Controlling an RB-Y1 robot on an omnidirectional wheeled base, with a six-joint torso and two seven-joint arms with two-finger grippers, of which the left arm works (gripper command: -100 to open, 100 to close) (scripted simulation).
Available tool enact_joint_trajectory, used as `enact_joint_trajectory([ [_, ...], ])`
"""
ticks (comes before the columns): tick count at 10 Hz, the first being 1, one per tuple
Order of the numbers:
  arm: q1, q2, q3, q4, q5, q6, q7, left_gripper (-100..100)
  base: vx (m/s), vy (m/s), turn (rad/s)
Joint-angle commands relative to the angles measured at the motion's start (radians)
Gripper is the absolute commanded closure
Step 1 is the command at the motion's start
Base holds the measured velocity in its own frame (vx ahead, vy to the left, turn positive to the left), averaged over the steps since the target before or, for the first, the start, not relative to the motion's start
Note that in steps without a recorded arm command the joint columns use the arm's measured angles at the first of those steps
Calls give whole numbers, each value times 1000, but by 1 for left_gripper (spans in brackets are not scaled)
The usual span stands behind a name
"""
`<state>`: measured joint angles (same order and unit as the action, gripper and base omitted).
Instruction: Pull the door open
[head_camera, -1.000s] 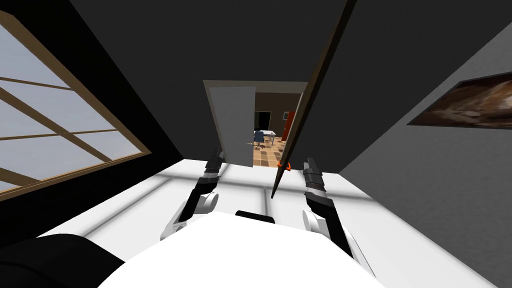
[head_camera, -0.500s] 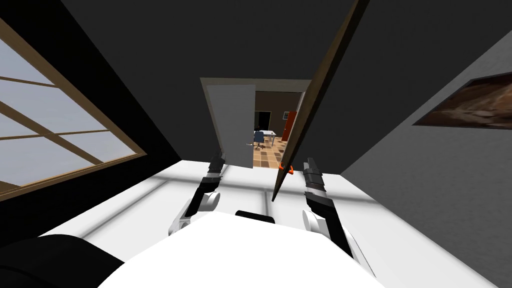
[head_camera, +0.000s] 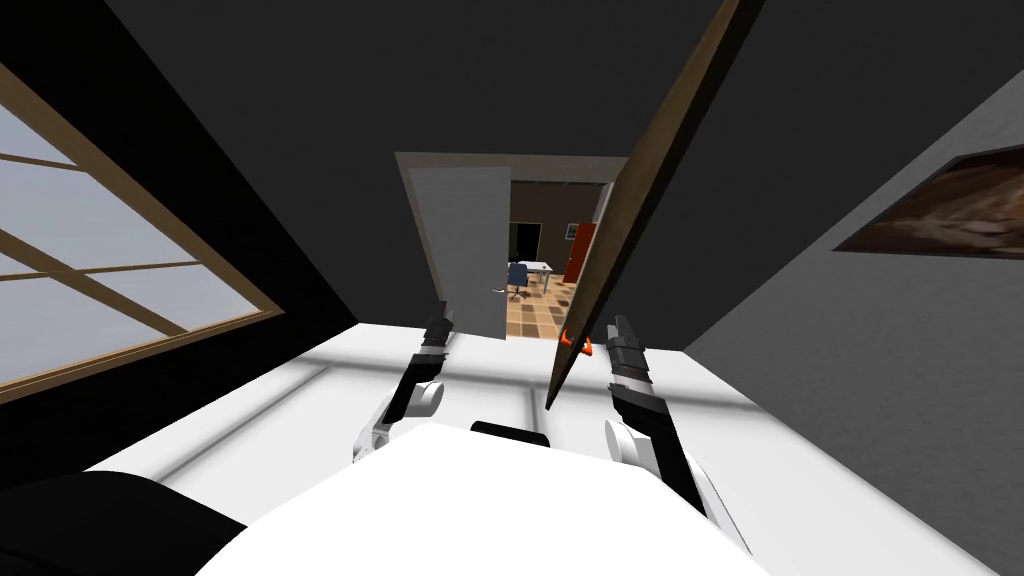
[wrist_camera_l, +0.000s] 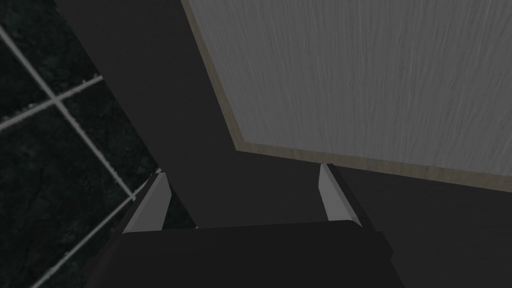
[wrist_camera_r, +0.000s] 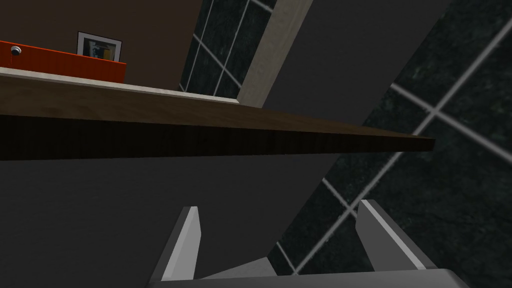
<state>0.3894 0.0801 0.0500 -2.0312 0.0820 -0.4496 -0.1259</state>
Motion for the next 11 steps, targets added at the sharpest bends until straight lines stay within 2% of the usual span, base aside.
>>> enact_joint_trajectory([
  [1, -16, 0, 0, 41, 4, -10, -4, -100, 107, 24, -13],
  [7, -87, 7, 11, 207, 27, -54, -14, -100, 97, 36, -17],
  [8, -87, 7, 11, 213, 27, -54, -14, -100, 56, 19, -8],
  [11, -125, 10, 17, 304, 39, -78, -19, -100, 70, 25, -18],
])
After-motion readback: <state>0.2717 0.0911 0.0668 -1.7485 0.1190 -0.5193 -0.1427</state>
